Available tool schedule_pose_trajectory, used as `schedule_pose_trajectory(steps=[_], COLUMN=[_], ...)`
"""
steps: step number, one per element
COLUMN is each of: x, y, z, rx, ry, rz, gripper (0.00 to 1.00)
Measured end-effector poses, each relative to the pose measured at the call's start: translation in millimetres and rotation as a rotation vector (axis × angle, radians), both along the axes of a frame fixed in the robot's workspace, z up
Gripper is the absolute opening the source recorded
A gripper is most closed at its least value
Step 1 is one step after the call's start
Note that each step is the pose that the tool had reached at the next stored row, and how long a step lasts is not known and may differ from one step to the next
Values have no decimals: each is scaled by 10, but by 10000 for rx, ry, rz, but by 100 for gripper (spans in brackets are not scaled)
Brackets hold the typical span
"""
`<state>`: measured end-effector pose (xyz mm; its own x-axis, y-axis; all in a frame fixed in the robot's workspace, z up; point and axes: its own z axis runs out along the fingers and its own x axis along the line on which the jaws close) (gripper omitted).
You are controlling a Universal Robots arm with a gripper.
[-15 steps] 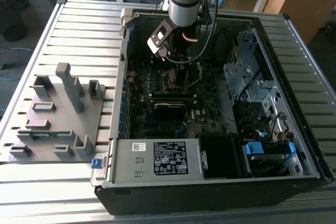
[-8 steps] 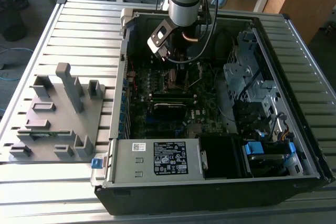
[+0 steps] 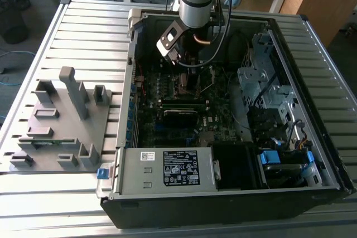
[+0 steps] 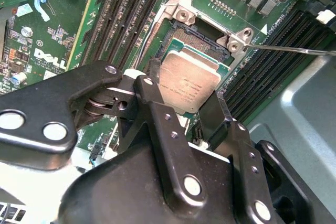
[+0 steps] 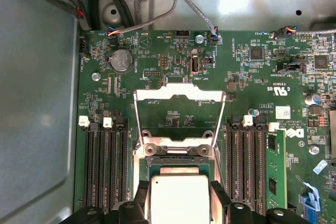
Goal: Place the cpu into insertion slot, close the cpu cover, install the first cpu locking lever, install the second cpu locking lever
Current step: 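Place the cpu into insertion slot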
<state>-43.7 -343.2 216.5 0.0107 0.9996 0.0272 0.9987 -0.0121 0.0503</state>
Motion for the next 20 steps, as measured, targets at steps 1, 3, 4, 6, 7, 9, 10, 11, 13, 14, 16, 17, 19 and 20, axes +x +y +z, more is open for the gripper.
schedule_pose_trajectory(steps=[1,3,4,6,7,9,10,11,13,14,16,17,19,20], x=[1,0,0,0,0,0,0,1,0,0,0,-1,-2,-2], y=[1,0,0,0,0,0,0,0,0,0,0,0,0,0], z=[-1,0,0,-1,-1,-2,-5,-10,-23,-32,-58,-71,-95,-103], rx=[-26,-129,-133,-154,-190,-221,-222,-223,-229,-236,-242,-245,-246,-246], ry=[-1,-1,0,-2,-1,1,0,-1,0,-1,0,0,0,-1], rz=[0,0,0,1,-1,1,1,1,0,1,0,0,0,-1], gripper=[54,54,54,54,54,54,54,54,54,54,54,54,54,54])
